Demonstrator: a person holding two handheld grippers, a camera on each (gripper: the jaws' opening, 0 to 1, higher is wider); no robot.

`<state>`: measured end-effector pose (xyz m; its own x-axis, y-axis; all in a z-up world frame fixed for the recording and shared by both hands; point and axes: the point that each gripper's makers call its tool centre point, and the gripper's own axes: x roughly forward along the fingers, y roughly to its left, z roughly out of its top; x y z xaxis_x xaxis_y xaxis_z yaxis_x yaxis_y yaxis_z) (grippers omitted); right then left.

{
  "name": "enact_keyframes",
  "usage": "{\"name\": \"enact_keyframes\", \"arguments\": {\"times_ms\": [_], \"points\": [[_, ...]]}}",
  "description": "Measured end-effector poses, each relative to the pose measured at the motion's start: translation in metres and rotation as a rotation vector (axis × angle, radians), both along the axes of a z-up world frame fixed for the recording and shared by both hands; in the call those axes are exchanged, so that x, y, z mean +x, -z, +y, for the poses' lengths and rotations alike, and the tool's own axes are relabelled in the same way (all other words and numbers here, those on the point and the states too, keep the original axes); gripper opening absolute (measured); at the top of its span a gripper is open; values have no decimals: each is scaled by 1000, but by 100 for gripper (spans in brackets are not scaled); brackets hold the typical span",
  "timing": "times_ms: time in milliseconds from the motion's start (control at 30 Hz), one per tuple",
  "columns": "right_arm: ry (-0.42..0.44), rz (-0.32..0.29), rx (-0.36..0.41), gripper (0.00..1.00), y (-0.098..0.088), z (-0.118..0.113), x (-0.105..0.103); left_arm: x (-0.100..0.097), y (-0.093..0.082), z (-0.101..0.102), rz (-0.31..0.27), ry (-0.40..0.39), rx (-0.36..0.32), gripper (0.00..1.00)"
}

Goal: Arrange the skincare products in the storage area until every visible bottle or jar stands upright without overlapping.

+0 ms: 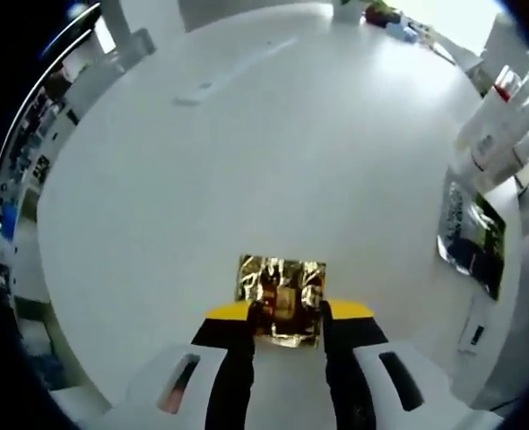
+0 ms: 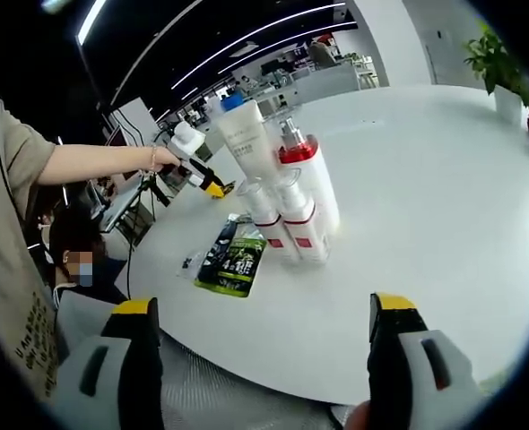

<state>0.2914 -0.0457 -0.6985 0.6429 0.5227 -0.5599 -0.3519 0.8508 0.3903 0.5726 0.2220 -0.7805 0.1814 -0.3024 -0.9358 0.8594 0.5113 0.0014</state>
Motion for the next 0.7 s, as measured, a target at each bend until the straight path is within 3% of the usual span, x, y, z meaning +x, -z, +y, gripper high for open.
{"name": "enact_keyframes", "arguments": {"times_ms": [267,567,700], "points": [[2,2,0,97,0,0,0,7,-3,4,-28,-27,14,47],[2,10,-1,97,2,0,0,18,3,11,-8,-8,57,48],[7,11,-3,97,2,-1,0,15,3,8,24,14,55,43]]}}
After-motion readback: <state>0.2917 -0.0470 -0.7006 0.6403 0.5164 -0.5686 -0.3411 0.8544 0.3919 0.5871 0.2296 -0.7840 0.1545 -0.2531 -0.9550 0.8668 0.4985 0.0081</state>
